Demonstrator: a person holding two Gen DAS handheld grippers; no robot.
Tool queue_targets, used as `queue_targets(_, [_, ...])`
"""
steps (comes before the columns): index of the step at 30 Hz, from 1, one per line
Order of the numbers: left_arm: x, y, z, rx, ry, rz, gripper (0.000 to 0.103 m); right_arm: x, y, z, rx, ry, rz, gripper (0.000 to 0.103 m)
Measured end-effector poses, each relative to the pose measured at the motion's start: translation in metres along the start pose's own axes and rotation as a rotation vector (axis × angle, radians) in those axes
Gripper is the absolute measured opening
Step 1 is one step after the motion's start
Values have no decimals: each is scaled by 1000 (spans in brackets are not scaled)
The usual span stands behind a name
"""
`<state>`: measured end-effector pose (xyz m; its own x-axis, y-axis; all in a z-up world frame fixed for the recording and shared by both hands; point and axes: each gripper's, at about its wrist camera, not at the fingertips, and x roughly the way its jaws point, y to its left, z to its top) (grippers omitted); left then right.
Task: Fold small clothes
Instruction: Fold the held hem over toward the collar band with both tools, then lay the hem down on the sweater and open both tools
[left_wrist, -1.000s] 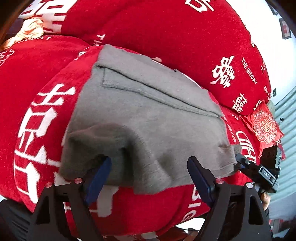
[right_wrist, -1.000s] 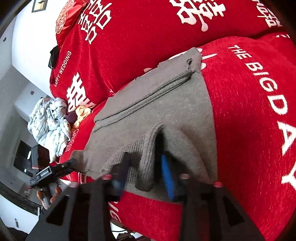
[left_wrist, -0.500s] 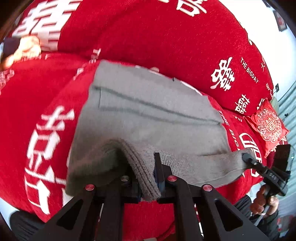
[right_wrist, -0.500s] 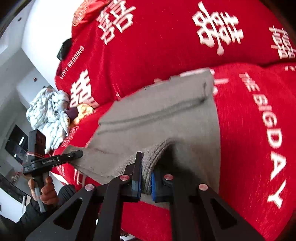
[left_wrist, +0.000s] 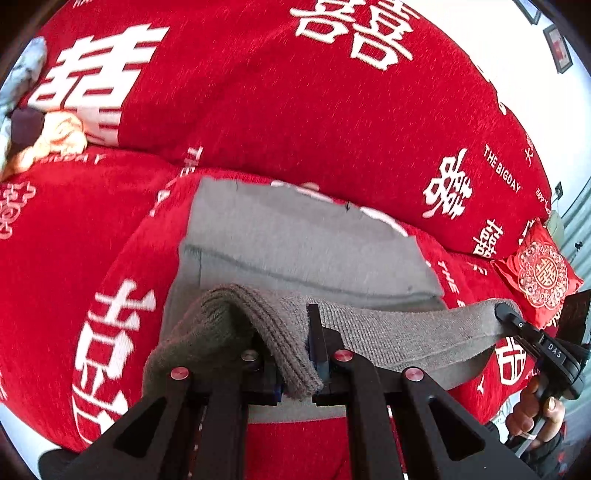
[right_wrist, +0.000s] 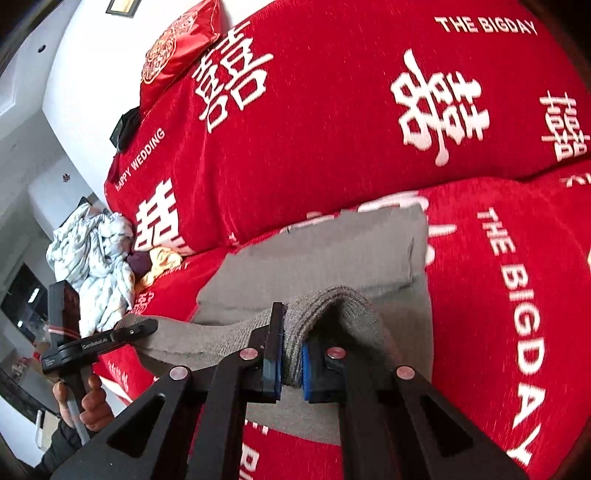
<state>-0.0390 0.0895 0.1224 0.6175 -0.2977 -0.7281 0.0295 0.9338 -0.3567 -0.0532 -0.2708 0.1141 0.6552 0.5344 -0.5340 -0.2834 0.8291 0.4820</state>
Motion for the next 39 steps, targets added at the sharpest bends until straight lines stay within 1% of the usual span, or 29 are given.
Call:
queue_targets(14, [13, -12, 56, 3, -18, 13, 11, 19, 7, 55, -2, -30, -46, 8])
queue_targets(22, [47, -9, 93, -21, 23, 25, 11, 52, 0, 82, 13, -12, -91, 8])
queue_targets(28, [64, -11, 116, -1, 22, 37, 11, 74, -7, 106, 16, -7, -107, 8])
queue_targets(32, [90, -7, 130, -6, 51, 48, 11, 98, -17, 115, 35, 16, -133, 8])
queue_targets(39, [148, 1, 139, -1, 121, 96, 11, 146, -43, 119, 66, 84, -187, 8])
